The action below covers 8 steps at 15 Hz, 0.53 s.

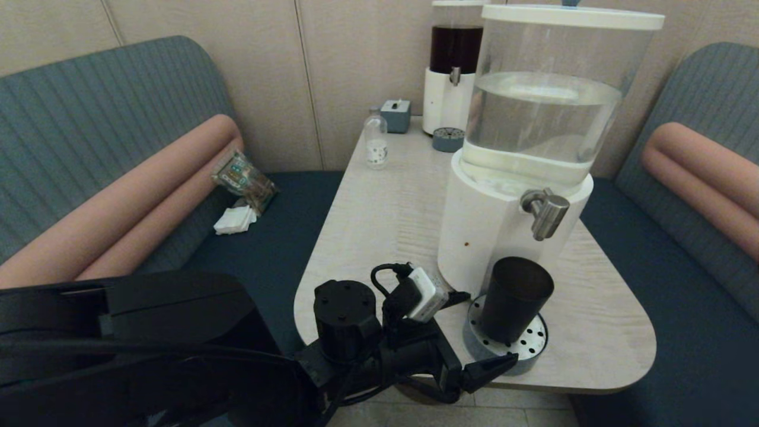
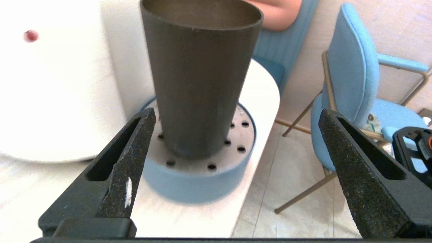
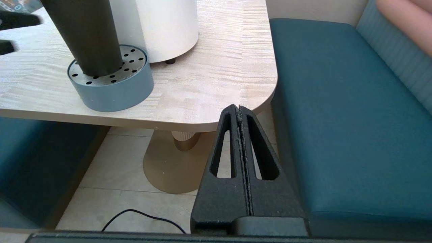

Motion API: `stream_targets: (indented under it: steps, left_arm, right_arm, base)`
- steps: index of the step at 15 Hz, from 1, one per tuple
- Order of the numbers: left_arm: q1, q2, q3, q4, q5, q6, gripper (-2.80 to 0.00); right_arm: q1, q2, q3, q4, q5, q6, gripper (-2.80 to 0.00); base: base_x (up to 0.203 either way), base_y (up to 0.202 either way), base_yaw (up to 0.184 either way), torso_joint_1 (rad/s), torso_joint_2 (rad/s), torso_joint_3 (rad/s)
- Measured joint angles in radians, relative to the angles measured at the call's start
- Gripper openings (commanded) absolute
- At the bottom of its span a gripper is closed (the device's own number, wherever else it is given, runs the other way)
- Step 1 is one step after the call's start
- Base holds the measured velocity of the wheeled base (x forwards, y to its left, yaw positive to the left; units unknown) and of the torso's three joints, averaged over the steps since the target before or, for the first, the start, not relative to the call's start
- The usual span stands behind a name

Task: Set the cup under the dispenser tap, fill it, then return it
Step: Place it under the water dispenser

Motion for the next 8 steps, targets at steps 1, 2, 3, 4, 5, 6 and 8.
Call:
stream_targets:
  steps: [1, 2, 3, 4, 5, 6, 8]
  left_arm:
    - [-0.001, -0.013, 0.025, -0.004, 0.001, 0.000, 0.00]
    - [-0.001, -0.025, 0.047, -0.008, 0.003, 0.000, 0.00]
    - [-0.005, -0.037, 0.065, -0.008, 0.007, 0.000, 0.00]
    - [-0.011, -0.045, 0.078, -0.009, 0.020, 0.000, -2.80]
    - [-0.020, -0.054, 0.089, -0.009, 0.031, -0.001, -2.80]
    - [-0.030, -0.062, 0.096, -0.008, 0.035, -0.003, -2.80]
    - [-0.051, -0.070, 0.101, -0.008, 0.038, -0.017, -2.80]
  right_arm:
    - [0.000, 0.000, 0.000, 0.000, 0.000, 0.000, -2.80]
    - [0.000, 0.000, 0.000, 0.000, 0.000, -0.001, -2.80]
    - [0.000, 0.000, 0.000, 0.000, 0.000, 0.000, -2.80]
    - [0.000, 0.000, 0.000, 0.000, 0.001, 0.000, -2.80]
    - [0.000, 0.000, 0.000, 0.000, 0.000, -0.001, -2.80]
    - [0.000, 0.000, 0.000, 0.000, 0.000, 0.000, -2.80]
    - [0.000, 0.000, 0.000, 0.000, 0.000, 0.000, -2.80]
  base:
    - [0.000, 0.000, 0.000, 0.000, 0.00, 0.000]
    - [0.000, 0.000, 0.000, 0.000, 0.00, 0.000]
    - [0.000, 0.000, 0.000, 0.000, 0.00, 0.000]
    - [0.000, 0.000, 0.000, 0.000, 0.00, 0.000]
    - [0.000, 0.000, 0.000, 0.000, 0.00, 0.000]
    - [0.000, 0.000, 0.000, 0.000, 0.00, 0.000]
    - [0.000, 0.000, 0.000, 0.000, 0.00, 0.000]
